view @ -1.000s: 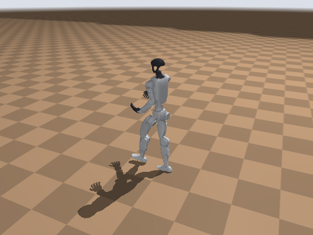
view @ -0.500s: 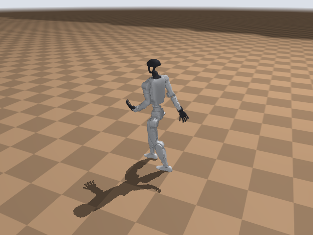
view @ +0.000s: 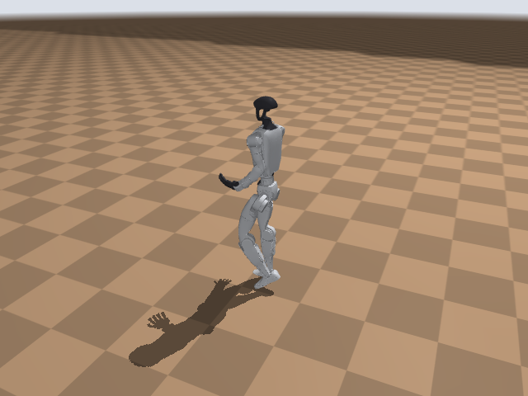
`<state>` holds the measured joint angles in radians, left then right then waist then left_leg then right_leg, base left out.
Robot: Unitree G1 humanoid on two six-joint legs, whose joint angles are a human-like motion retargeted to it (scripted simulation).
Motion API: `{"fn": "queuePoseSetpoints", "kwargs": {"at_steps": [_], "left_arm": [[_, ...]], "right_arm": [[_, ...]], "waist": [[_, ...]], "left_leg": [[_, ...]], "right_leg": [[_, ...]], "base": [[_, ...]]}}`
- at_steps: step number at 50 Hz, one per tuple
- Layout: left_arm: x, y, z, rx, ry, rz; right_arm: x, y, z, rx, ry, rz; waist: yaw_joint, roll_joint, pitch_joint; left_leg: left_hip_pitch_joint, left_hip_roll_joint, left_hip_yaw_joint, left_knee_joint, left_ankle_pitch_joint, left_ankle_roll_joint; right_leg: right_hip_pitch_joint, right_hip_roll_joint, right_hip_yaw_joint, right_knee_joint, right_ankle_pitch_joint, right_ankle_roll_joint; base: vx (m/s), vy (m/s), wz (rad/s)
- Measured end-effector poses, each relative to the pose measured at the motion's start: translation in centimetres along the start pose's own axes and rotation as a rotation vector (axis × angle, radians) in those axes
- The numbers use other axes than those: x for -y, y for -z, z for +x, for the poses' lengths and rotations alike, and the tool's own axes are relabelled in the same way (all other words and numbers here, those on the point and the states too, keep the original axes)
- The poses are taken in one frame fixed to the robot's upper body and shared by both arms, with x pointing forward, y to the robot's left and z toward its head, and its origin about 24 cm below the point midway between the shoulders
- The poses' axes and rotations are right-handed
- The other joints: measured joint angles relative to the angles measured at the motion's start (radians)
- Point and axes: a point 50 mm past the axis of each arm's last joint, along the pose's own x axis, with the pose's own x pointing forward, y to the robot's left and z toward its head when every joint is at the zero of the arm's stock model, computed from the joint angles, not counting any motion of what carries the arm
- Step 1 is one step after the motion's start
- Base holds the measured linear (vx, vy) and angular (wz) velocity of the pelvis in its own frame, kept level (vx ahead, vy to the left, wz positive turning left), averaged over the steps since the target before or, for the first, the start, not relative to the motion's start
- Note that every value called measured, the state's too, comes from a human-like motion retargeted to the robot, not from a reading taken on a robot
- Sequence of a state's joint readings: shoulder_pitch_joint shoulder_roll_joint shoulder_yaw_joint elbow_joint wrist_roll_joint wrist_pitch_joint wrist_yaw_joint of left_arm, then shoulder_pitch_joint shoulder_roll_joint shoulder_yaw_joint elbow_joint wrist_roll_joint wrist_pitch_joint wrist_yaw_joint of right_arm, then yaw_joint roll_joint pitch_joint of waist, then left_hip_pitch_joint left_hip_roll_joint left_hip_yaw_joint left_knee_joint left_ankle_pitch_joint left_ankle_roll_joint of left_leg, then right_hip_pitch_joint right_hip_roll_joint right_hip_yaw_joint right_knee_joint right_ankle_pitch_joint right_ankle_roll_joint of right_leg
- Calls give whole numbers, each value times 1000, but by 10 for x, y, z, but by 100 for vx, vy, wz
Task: Walk run
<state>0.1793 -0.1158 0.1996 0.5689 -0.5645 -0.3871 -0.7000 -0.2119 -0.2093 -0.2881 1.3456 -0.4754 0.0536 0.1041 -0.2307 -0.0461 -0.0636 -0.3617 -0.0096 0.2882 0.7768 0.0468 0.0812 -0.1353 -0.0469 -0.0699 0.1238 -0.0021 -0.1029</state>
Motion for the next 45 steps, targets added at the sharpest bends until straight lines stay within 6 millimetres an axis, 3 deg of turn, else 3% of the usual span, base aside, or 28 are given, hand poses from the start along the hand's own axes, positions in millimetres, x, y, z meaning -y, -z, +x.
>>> {"fn": "queuePoseSetpoints", "kwargs": {"at_steps": [3, 6, 10, 12, 13, 15, 17, 18, 19, 20, 22, 25, 29, 32, 35, 37, 38, 40, 42, 45], "left_arm": [[-1, -5, 3, 1, 31, 39], [0, -8, 9, 7, 40, 59], [3, -5, 14, 7, 24, 53], [5, -4, 15, 10, 20, 42], [5, -2, 14, 11, 15, 35], [3, 0, 8, 10, 0, 22], [-5, 0, -1, 4, -31, 13], [-9, 0, -4, 4, -48, 7], [-11, -2, -4, 5, -59, 3], [-14, -4, -2, 8, -66, 0], [-13, -6, 3, 11, -70, 24], [-7, -10, 14, 29, -45, 54], [3, -18, 28, 41, 61, 74], [9, -25, 38, 48, 134, 104], [12, -32, 45, 66, 158, 127], [10, -32, 45, 83, 131, 123], [7, -31, 42, 89, 105, 114], [4, -24, 34, 95, 49, 75], [0, -13, 22, 88, -16, 15], [-7, 0, 1, 48, -85, -31]], "right_arm": [[42, -92, -13, 320, 122, 51], [80, -152, -39, 517, 214, 75], [112, -181, -63, 622, 331, 74], [117, -181, -66, 637, 385, 72], [117, -178, -65, 637, 405, 66], [110, -165, -57, 612, 423, 46], [89, -141, -41, 539, 380, -7], [76, -126, -32, 486, 342, -45], [63, -110, -23, 420, 297, -80], [50, -92, -15, 348, 247, -113], [24, -42, -3, 163, 116, -148], [-10, 48, -5, -132, -115, -162], [-68, 160, -45, -484, -378, -110], [-120, 217, -87, -663, -550, -21], [-166, 245, -127, -740, -737, 51], [-184, 251, -142, -731, -864, 42], [-187, 252, -146, -729, -907, 19], [-184, 256, -150, -747, -957, -43], [-168, 261, -146, -788, -926, -105], [-140, 261, -131, -800, -760, -130]], "waist": [[68, 21, 9], [114, 42, 27], [124, 40, 31], [172, 37, 33], [195, 22, 29], [241, 17, 18], [235, 20, -7], [212, 33, -11], [188, 32, -6], [163, 24, 4], [176, 90, 13], [150, 122, 31], [88, 124, 29], [55, 99, 26], [31, 59, 67], [53, 42, 109], [81, 39, 131], [114, 22, 153], [80, 14, 125], [-8, 16, 81]], "left_leg": [[-55, -13, 62, -293, -19, 43], [-70, -72, 69, -581, -89, 30], [-30, -123, 160, -777, -154, -27], [-5, -95, 151, -711, -136, 9], [-4, -92, 151, -675, -148, 74], [13, -83, 176, -650, -57, 157], [15, -53, 74, -561, -122, 181], [-11, -67, -47, -506, -152, 181], [-11, -76, -71, -460, -182, 181], [3, -83, -46, -417, -211, 181], [75, -11, -17, -449, -218, 181], [170, -58, -117, -530, -205, 181], [259, -121, -230, -602, -196, 181], [307, -185, -362, -615, -216, 181], [386, -242, -477, -606, -239, 181], [459, -248, -507, -604, -257, 177], [496, -227, -500, -587, -286, 165], [534, -244, -482, -560, -300, 159], [545, -294, -504, -562, -236, 169], [543, -303, -551, -452, -131, 101]], "right_leg": [[79, 64, -24, -39, -33, -19], [172, 122, -61, -58, -86, -30], [267, 160, -134, -28, -108, -16], [284, 169, -126, 31, -32, 11], [289, 150, -128, 66, 35, 34], [299, 114, -182, 152, 238, 102], [267, 107, -217, 284, 430, 145], [214, 134, -172, 395, 501, 164], [151, 156, -112, 532, 525, 177], [82, 176, -44, 682, 526, 187], [15, 228, -30, 725, 437, 150], [-85, 200, -35, 728, 266, 114], [-198, 62, -34, 520, 106, 122], [-235, -28, -27, 249, 91, 147], [-256, -57, 80, 20, 48, 155], [-251, -15, 248, -79, 14, 252], [-249, 15, 220, -105, -2, 337], [-261, -15, 62, -99, 1, 365], [-251, -22, 272, -43, 4, 365], [-222, -90, 100, -6, 134, 365]], "base": [[93, -21, -29], [91, -19, 20], [98, -18, 61], [124, -15, -48], [111, -10, -65], [109, -10, -68], [132, -12, -9], [110, 6, 69], [91, 10, 115], [95, 10, 92], [90, 17, 81], [70, 11, 166], [81, 3, 231], [82, -19, 234], [70, -24, 193], [82, -39, 55], [67, -45, -29], [63, -16, -22], [89, 14, 84], [88, -11, 173]]}}
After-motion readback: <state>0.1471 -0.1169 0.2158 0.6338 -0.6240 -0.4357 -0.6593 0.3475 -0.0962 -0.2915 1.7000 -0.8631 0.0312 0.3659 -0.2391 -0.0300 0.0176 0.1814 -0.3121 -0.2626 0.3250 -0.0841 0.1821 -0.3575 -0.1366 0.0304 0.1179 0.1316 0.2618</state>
